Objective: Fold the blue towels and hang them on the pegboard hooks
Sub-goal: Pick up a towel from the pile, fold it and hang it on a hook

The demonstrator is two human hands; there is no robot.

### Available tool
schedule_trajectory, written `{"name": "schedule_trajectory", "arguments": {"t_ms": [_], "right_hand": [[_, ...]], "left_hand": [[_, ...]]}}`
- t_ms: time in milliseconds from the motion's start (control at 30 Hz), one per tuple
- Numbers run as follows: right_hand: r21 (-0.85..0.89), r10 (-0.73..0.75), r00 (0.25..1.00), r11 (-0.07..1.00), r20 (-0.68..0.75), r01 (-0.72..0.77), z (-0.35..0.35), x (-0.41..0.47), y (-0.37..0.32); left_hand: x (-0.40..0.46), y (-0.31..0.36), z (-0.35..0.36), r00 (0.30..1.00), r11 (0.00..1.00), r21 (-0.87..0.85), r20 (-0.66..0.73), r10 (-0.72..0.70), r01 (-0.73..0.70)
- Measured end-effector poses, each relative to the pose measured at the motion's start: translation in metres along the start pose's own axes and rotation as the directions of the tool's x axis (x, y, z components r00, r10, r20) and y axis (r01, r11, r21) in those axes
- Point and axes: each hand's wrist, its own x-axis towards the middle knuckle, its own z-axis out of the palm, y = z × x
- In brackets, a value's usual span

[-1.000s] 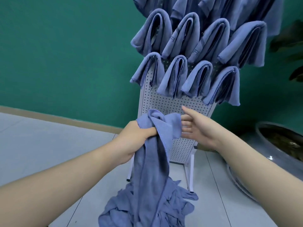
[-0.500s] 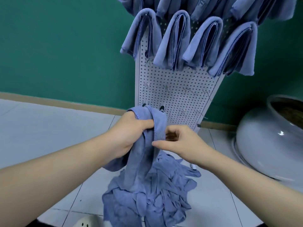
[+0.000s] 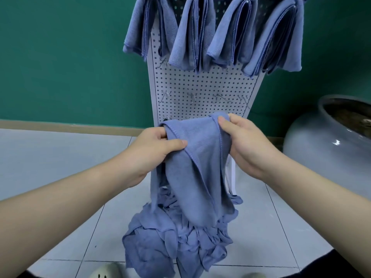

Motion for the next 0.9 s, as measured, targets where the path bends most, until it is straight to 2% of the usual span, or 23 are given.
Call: {"name": "schedule_trajectory", "arguments": {"t_ms": [100,267,333,467,633,700,900], "right_hand": [[0.078,0.009,1.000,0.997,-0.012,-0.008,-0.008,0.001,-0.004],[0.202,0.037,0.997,0.978,0.067,-0.050,-0.005,-0.005,-0.006],[0.227,0.058,0.995,0.971,0.086,-0.076,-0.001,-0.008,-0.006],[0.235,0.046,0.991,0.969,0.122,-0.074,0.003,-0.012,-0.008],[0.254,0.030,0.986,0.965,0.162,-0.071,0.009,-0.014,-0.012],[0.257,0.027,0.984,0.964,0.176,-0.072,0.012,-0.014,-0.010],[0.254,0.030,0.979,0.964,0.200,-0.081,0.017,-0.013,-0.001]], "left_hand": [[0.002,0.003,0.000,0.999,1.000,0.001,-0.044,0.029,-0.029],[0.004,0.000,0.000,0.991,0.997,-0.076,-0.133,0.018,-0.028],[0.004,-0.001,0.001,0.988,0.997,-0.053,-0.150,0.041,-0.050],[0.001,-0.002,0.006,0.998,0.999,0.022,-0.060,0.026,-0.025],[-0.006,0.004,0.020,0.996,0.996,-0.078,0.078,-0.046,0.052],[-0.007,0.007,0.025,0.996,0.989,-0.135,0.067,-0.051,0.060],[-0.008,0.001,0.027,0.996,0.993,-0.080,-0.012,0.085,-0.086]]}}
